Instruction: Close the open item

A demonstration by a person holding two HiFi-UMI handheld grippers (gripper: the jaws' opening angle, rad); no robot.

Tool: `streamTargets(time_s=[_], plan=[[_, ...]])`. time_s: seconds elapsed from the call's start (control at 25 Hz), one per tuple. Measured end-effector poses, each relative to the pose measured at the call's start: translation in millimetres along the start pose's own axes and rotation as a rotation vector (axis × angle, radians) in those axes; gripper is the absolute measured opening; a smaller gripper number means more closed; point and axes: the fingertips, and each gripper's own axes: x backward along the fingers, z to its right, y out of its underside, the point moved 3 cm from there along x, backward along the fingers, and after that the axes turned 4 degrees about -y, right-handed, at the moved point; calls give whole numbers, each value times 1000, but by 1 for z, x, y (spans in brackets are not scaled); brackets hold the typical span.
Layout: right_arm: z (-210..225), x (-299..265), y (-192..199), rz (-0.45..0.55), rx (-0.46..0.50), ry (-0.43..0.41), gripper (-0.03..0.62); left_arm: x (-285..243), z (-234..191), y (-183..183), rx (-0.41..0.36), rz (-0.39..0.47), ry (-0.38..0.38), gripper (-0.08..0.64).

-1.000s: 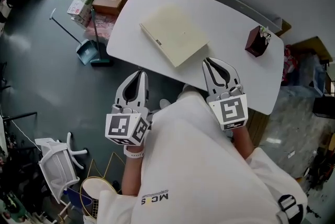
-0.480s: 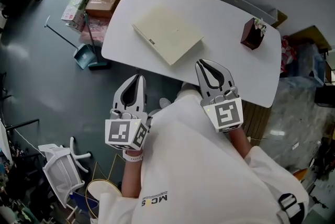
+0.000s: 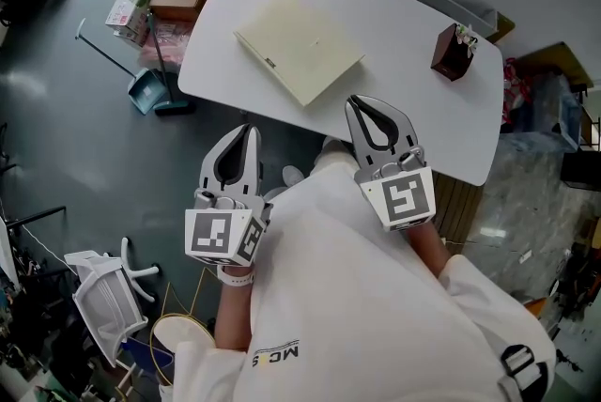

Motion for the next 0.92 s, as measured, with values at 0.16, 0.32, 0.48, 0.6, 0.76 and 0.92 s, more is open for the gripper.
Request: streamTargets(time_s=[0.16, 0.32, 0.48, 0.6, 0.76, 0.92], plan=[[-3, -1, -2, 2, -1, -3, 21, 1, -1, 0, 2, 2, 1, 29], [-5, -1, -5, 7, 5, -4, 20, 2, -1, 0, 7, 2, 5, 29], [-5, -1, -7, 7, 8, -4, 20, 1, -1, 0, 10, 1, 10, 29], [-4, -2, -7, 11, 6, -3, 20, -1, -1, 1, 12, -2, 11, 29], [-4, -4, -7, 8, -3, -2, 20, -1, -4, 1, 15, -2, 8, 29], [-6, -8, -7, 9, -5, -1, 18, -2, -8, -1, 17, -3, 5, 29]])
